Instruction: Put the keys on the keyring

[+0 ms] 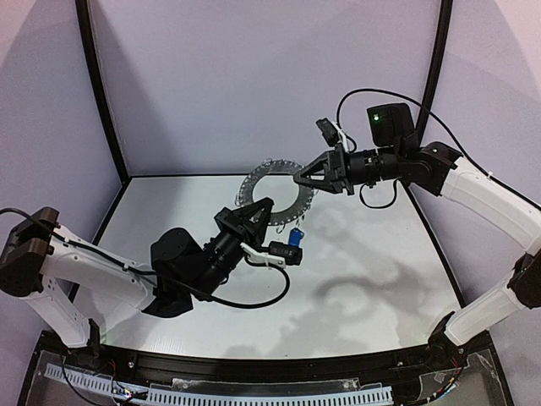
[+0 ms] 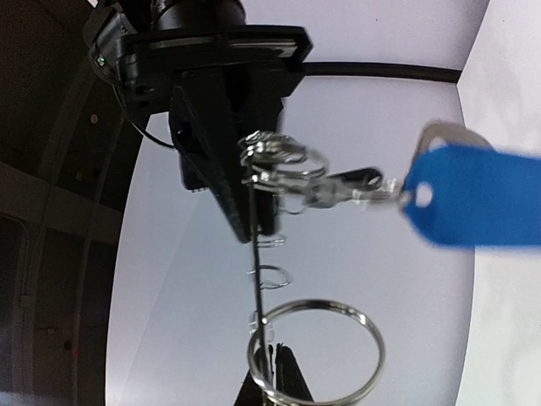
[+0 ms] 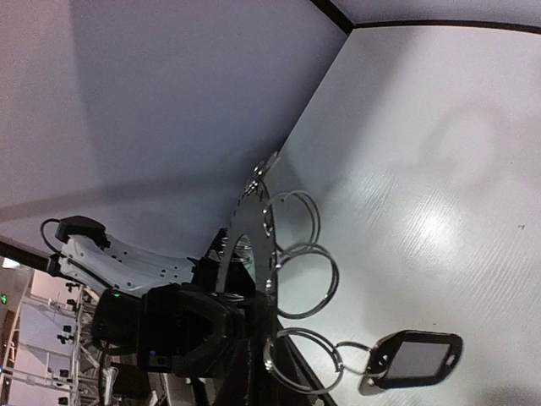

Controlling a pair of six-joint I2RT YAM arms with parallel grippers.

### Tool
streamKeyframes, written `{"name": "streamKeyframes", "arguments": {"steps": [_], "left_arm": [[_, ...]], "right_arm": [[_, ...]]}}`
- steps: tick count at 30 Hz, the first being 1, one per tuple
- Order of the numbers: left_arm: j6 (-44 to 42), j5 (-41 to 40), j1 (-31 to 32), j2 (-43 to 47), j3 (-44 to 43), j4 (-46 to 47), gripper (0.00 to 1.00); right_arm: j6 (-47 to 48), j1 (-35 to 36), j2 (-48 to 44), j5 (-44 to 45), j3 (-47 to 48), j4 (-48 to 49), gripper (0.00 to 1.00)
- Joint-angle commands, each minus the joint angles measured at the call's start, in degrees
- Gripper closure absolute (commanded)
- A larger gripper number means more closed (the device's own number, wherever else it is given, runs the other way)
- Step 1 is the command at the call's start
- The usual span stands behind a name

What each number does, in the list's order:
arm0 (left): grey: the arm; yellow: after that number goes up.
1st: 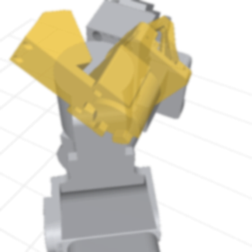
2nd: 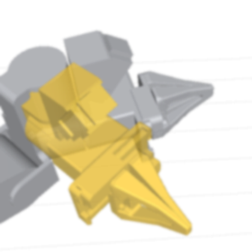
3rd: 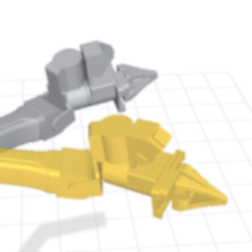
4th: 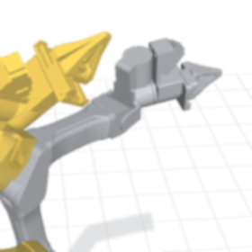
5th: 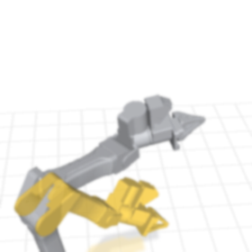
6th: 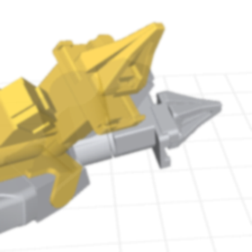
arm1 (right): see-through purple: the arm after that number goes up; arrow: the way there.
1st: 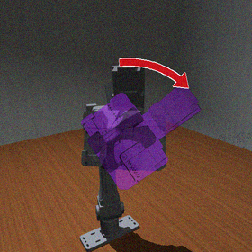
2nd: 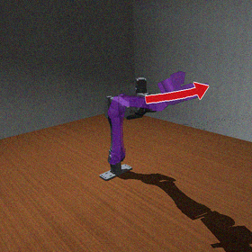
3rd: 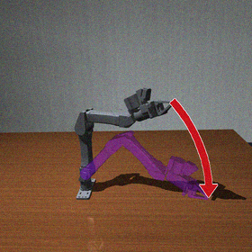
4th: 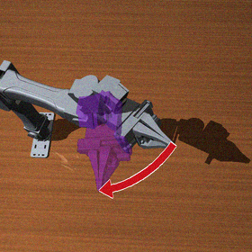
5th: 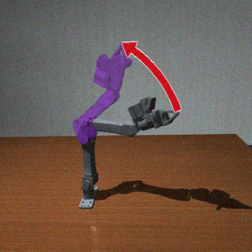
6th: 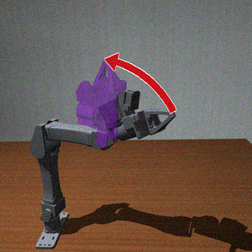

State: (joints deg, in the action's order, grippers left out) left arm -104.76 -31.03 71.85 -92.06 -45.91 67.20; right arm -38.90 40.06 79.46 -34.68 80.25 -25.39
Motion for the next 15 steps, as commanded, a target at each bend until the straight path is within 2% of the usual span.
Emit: {"name": "streamKeyframes", "arguments": {"steps": [1, 2, 3, 4, 5, 7, 8, 15], "left_arm": [[1.09, 0.97, -0.28, -0.97, -0.63, 3.21, 0.99], [1.59, 0.76, -0.28, -1.32, -0.65, 3.49, 0.97], [2.06, 0.46, -0.3, -1.57, -0.66, 3.77, 0.9], [2.55, 0.07, -0.31, -1.82, -0.67, 3.99, 0.76], [3.09, -0.5, -0.31, -2.15, -0.67, 4.46, 0.52], [5.6, -1.95, -0.31, -2.96, -0.71, 5.76, 0.1], [6.48, -3.19, -0.31, -3.61, -0.74, 6.23, 0.03], [21.7, -12.51, 0.13, -4.55, 0.31, 6.12, 0.01]], "right_arm": [[-0.93, 0.46, -0.35, -3.67, -2.19, 6.07, 1.0], [-1.28, 0.31, -0.21, -3.72, -2.5, 6.59, 1.0], [-1.68, 0.11, -0.1, -3.52, -2.92, 6.99, 1.0], [-2.22, -0.2, -0.01, -3.14, -3.45, 7.48, 1.0], [-2.79, -0.61, -0.07, -2.78, -4.23, 8.34, 1.0], [-3.95, -1.77, -0.72, -1.04, -6.42, 10.91, 1.0], [-4.78, -2.24, -1.26, 0.29, -7.82, 12.51, 1.0], [-5.8, -6.43, -2.68, 9.23, -17.23, 19.33, 1.0]]}}
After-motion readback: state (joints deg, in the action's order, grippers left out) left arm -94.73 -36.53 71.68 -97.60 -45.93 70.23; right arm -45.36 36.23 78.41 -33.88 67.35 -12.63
